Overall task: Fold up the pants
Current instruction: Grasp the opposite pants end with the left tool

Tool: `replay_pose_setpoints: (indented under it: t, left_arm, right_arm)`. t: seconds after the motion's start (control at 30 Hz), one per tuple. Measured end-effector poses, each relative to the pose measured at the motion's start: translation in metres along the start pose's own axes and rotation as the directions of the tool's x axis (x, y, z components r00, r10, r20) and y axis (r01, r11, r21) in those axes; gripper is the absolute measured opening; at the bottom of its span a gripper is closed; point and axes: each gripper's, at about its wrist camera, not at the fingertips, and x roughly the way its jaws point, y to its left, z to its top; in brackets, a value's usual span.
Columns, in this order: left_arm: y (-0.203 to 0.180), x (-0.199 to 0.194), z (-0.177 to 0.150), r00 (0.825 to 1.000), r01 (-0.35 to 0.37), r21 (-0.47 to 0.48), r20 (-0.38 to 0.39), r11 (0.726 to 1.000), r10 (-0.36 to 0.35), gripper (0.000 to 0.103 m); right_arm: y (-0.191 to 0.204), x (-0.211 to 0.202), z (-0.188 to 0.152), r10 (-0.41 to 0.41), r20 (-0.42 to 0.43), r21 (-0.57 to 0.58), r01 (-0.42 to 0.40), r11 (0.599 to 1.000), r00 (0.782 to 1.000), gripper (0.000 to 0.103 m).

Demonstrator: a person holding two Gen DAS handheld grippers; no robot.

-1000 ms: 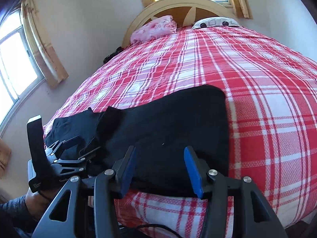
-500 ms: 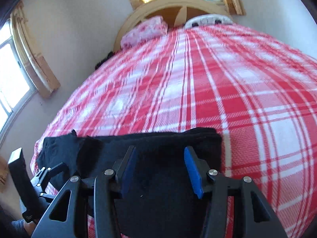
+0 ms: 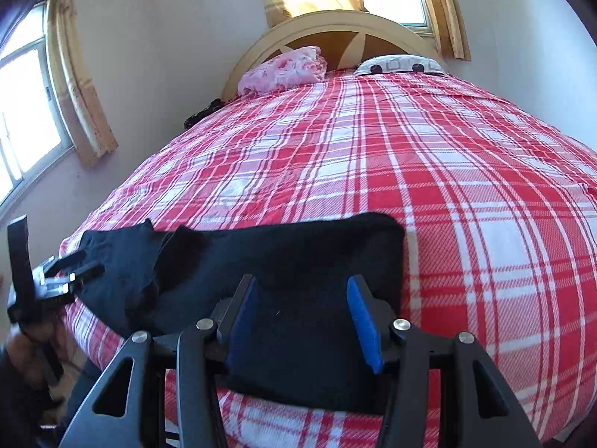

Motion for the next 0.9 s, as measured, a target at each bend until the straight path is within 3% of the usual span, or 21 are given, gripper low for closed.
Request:
replay_pose_setpoints:
  t: [0.1,0.3,0.4,0.5,0.63,0.7,0.77,0.8,0.83,0.87,0.9]
  left_arm:
    - [0.05,0.001,-0.001,0.997,-0.071,-0.061,-0.01,0.996,0.07,0.103]
    - [0.139,0.017,-0.011,0.992,-0.12,-0.256,-0.061,0.959,0.108,0.103]
    - [0.155,0.027,-0.019,0.995,-0.075,-0.318,-0.082,0.945,0.052,0.102]
    - [0.157,0.039,-0.024,0.994,-0.035,-0.351,-0.108,0.936,-0.003,0.091]
    - [0.151,0.043,-0.024,0.993,-0.049,-0.302,-0.118,0.952,0.014,0.09]
    - [0.145,0.046,-0.025,0.991,-0.058,-0.266,-0.132,0.962,0.023,0.083]
    - [0.142,0.043,-0.023,0.991,-0.024,-0.244,-0.134,0.969,-0.01,0.055]
    - [0.137,0.04,-0.02,0.99,-0.038,-0.221,-0.142,0.974,0.006,0.054]
    - [0.133,0.034,-0.019,0.99,-0.05,-0.199,-0.142,0.979,0.022,0.044]
    - [0.128,0.032,-0.018,0.99,-0.027,-0.186,-0.141,0.982,0.0,0.028]
    - [0.125,0.029,-0.016,0.99,-0.024,-0.177,-0.14,0.984,-0.002,0.026]
  right_arm:
    - [0.012,0.001,-0.011,0.02,-0.009,-0.025,-0.021,0.999,1.0,0.052]
    - [0.041,0.008,-0.021,0.061,-0.019,-0.115,-0.063,0.991,0.998,0.052]
    - [0.053,0.013,-0.025,0.055,-0.028,-0.16,-0.059,0.985,0.998,0.053]
    - [0.057,0.017,-0.029,0.051,-0.038,-0.18,-0.057,0.982,0.998,0.053]
    - [0.059,0.02,-0.034,0.052,-0.039,-0.183,-0.058,0.981,0.998,0.053]
    - [0.06,0.02,-0.034,0.055,-0.037,-0.182,-0.06,0.981,0.998,0.053]
    - [0.058,0.02,-0.035,0.061,-0.036,-0.176,-0.066,0.982,0.998,0.053]
    - [0.058,0.02,-0.035,0.064,-0.033,-0.172,-0.069,0.983,0.997,0.053]
    - [0.058,0.02,-0.034,0.065,-0.032,-0.169,-0.069,0.983,0.997,0.053]
    - [0.057,0.019,-0.034,0.065,-0.03,-0.167,-0.069,0.984,0.997,0.053]
    - [0.056,0.018,-0.034,0.064,-0.024,-0.164,-0.067,0.984,0.998,0.053]
